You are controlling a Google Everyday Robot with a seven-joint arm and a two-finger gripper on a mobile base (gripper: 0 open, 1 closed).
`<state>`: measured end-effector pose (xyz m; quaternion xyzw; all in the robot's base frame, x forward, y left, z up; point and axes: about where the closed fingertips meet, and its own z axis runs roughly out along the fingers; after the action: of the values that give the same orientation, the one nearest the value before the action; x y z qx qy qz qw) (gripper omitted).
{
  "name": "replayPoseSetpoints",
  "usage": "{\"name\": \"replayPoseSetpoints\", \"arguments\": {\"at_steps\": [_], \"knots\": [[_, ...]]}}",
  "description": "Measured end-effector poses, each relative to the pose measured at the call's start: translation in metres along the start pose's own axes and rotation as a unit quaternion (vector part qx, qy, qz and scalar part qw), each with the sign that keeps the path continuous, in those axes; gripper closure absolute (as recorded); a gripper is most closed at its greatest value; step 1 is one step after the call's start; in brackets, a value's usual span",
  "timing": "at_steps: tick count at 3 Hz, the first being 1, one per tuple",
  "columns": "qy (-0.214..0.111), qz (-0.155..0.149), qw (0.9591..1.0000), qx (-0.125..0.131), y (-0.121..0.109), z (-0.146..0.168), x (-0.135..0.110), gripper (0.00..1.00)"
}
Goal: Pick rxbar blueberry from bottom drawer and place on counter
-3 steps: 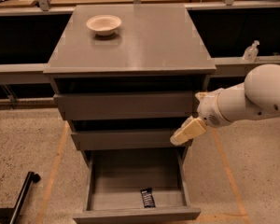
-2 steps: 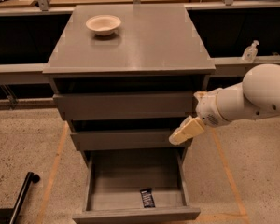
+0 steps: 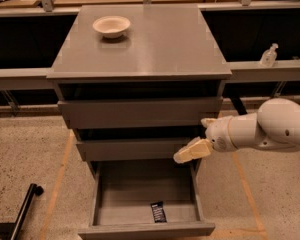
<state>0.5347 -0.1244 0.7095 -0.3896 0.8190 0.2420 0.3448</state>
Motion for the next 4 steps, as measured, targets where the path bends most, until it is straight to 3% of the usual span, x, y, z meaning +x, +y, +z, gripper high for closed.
{"name": "replayPoseSetpoints", "arguments": {"at_steps": [1, 2, 3, 4], "knots": [[-0.017, 0.037, 0.9988, -0.027, -0.002, 0.032, 0.021, 0.0], [-0.014, 0.065, 0.9967, -0.047, -0.005, 0.069, 0.043, 0.0], [-0.002, 0.082, 0.9947, -0.063, -0.005, 0.105, 0.064, 0.0], [-0.003, 0.085, 0.9943, -0.065, -0.004, 0.111, 0.067, 0.0]]}}
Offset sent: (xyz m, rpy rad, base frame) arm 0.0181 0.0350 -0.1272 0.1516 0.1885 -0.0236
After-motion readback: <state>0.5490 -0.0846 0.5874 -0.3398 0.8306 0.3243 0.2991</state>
